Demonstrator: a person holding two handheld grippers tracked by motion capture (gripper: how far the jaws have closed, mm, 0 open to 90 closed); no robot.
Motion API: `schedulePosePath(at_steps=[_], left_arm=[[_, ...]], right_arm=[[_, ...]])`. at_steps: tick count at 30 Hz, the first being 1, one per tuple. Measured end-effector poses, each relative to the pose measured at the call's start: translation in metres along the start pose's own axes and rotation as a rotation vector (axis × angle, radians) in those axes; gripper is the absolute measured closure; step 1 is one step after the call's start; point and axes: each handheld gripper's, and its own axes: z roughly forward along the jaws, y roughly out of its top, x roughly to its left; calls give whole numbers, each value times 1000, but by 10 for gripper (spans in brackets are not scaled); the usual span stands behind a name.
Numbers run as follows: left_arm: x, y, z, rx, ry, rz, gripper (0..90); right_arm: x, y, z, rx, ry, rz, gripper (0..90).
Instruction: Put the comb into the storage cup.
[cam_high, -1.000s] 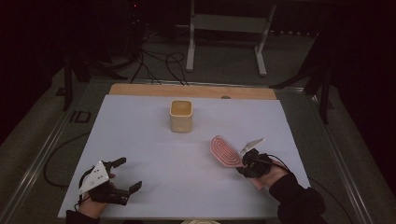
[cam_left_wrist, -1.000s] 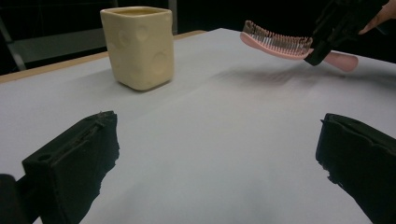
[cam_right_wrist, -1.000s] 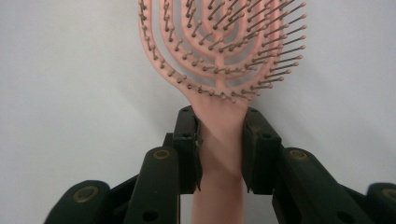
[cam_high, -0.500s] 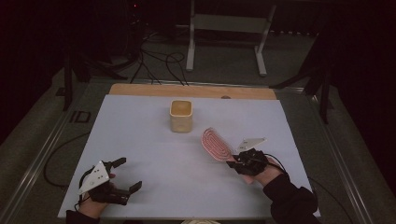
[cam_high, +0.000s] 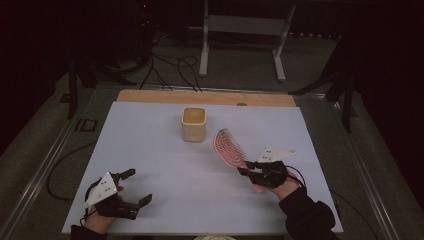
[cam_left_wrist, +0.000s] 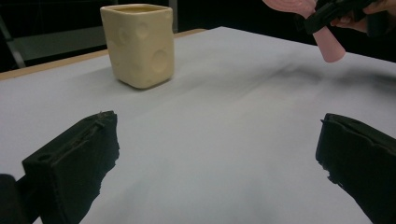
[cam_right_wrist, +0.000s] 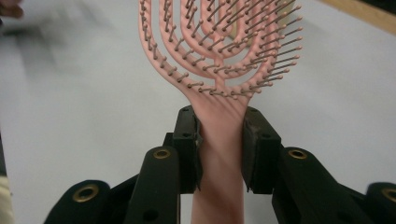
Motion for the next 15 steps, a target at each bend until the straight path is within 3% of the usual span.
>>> schedulePosePath(at_steps=[8, 15], left_arm=[[1, 0, 0, 0, 2, -6, 1], [0, 0, 2, 6, 3, -9, 1]], right_arm=[[1, -8, -1, -122, 9, 11, 707], [2, -13, 1, -147, 2, 12, 707]])
